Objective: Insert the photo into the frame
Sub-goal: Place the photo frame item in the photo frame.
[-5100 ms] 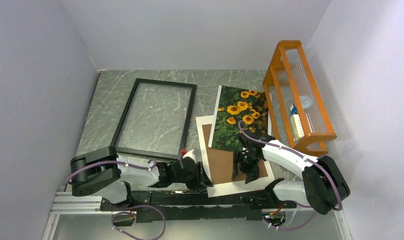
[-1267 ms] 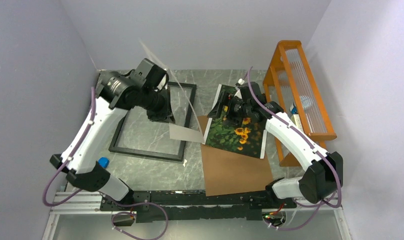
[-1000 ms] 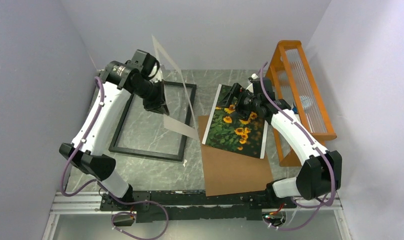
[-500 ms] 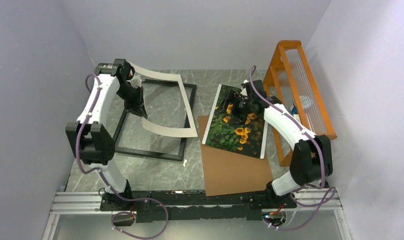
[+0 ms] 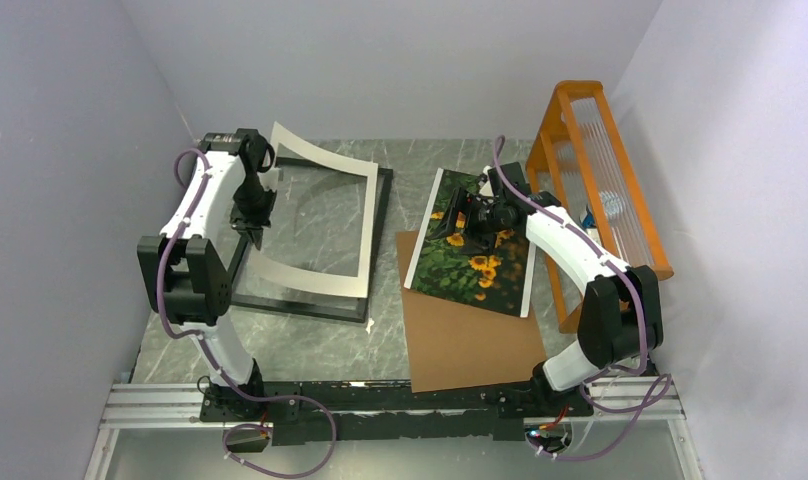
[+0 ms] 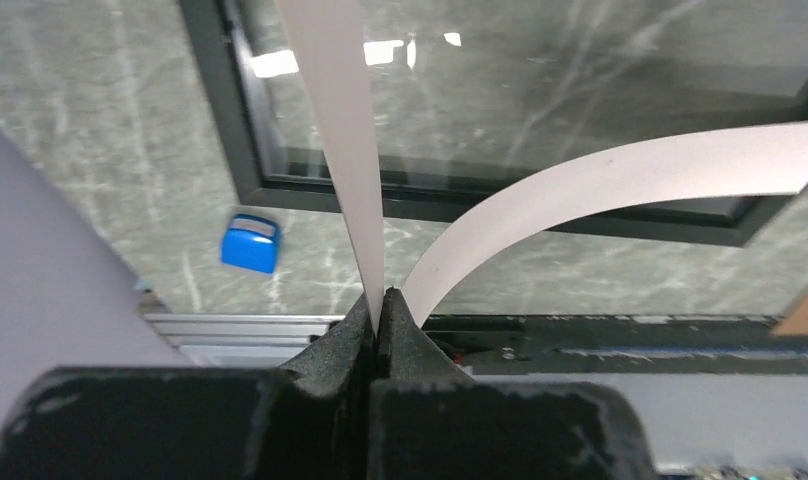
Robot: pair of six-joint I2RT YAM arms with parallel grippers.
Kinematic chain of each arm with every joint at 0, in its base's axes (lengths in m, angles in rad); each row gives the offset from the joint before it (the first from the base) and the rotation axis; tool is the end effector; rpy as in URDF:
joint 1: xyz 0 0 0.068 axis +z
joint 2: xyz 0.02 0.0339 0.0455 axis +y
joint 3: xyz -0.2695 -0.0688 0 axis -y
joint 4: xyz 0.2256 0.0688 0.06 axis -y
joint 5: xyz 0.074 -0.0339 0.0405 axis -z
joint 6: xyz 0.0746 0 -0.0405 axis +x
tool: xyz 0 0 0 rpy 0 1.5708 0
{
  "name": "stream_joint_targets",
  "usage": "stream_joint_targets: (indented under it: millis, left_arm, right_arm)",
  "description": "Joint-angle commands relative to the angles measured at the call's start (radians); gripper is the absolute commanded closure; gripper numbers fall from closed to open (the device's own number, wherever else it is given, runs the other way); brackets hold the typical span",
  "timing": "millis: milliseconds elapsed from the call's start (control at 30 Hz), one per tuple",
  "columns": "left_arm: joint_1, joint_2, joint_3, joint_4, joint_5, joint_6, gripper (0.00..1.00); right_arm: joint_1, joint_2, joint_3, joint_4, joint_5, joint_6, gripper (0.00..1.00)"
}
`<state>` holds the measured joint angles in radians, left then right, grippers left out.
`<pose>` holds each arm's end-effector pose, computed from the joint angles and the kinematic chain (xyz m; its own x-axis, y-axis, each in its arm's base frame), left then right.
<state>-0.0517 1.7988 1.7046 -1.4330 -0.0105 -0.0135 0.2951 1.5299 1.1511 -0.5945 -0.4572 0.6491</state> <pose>0.3173 -0.0156 0.2661 -0.9983 0.0381 -0.0437 0.0377 0.9992 0.0099 0.2967 0.1246 0.2386 -0.9315 0.2837 -0.2276 0.0810 0.7717 0.6308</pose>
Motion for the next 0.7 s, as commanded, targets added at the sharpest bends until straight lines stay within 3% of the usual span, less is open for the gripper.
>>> stream_joint_targets:
  millis: [0, 233, 500, 667]
  left_arm:
    - [0.005, -0.011, -0.029, 0.02, -0.222, 0.062, 0.97]
    - [0.006, -0.002, -0.09, 0.091, -0.282, 0.128, 0.98]
    - [0.006, 0.067, 0.01, 0.074, -0.072, 0.141, 0.98]
    - [0.005, 0.067, -0.011, 0.066, 0.0, 0.112, 0.97]
  right_arm:
    - [-0.002, -0.004, 0.012, -0.011, -0.011, -0.02, 0.14]
    - [0.001, 0.003, 0.027, -0.032, 0.018, -0.004, 0.16]
    - [0.038, -0.006, 0.026, -0.079, 0.075, 0.0, 0.17]
    - [0.039, -0.028, 0.009, -0.065, 0.092, -0.006, 0.17]
